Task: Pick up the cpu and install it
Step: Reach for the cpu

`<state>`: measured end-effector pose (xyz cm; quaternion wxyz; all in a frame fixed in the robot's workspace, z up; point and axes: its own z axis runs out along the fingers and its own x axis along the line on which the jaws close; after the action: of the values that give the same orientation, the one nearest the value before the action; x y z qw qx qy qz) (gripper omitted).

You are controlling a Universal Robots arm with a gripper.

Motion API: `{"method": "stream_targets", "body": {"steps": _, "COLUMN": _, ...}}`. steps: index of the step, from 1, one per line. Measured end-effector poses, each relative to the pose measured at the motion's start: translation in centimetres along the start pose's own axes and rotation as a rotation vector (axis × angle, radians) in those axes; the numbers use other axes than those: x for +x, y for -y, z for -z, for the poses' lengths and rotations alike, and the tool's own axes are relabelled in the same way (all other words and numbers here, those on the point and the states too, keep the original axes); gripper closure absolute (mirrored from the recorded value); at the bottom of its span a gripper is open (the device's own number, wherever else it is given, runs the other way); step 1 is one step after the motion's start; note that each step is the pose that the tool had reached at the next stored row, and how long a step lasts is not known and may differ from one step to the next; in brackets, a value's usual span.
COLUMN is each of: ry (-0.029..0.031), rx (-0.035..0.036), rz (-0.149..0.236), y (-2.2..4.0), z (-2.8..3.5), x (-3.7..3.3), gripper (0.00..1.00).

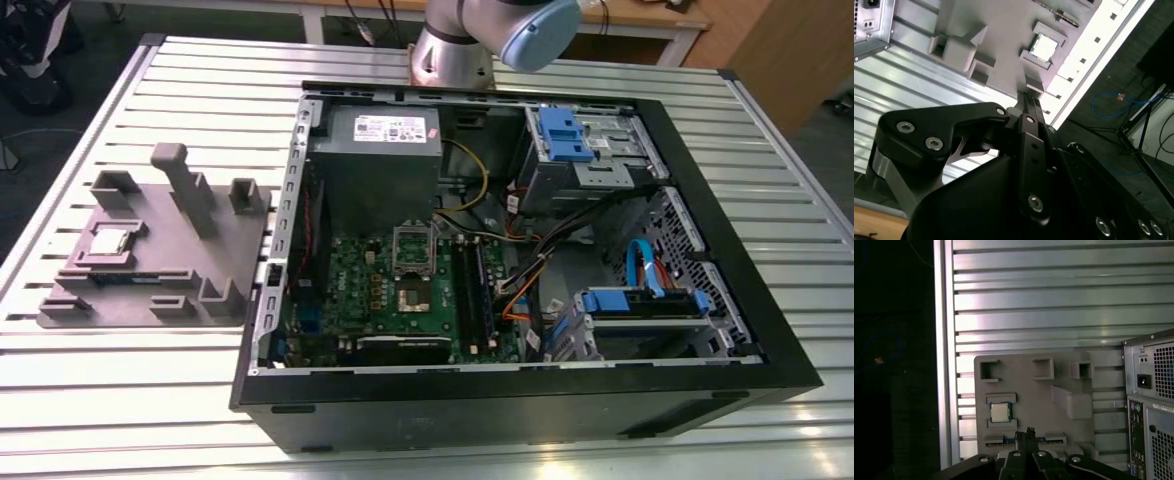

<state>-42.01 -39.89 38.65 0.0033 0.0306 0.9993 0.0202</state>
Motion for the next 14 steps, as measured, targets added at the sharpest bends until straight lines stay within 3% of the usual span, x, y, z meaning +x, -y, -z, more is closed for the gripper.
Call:
{"method": "stream_targets", "body": {"steps": 4, "ry": -0.0002, "rx": 0.0000, "rz": 0.003, "y": 0.00, "z": -0.01, "x": 0.01, "gripper": 0.90}}
{"method": "stream_targets", "body": {"steps": 8, "ry": -0.0023, "rx": -0.0003, "rz": 0.058, "y": 0.01, "z": -0.12, "x": 0.08, "gripper": 0.90}}
{"method": "stream_targets", "body": {"steps": 14, "ry": -0.0025, "rx": -0.0003, "rz": 0.059, "y": 0.11, "z": -0.16, "x": 1.75, "gripper": 0.90}}
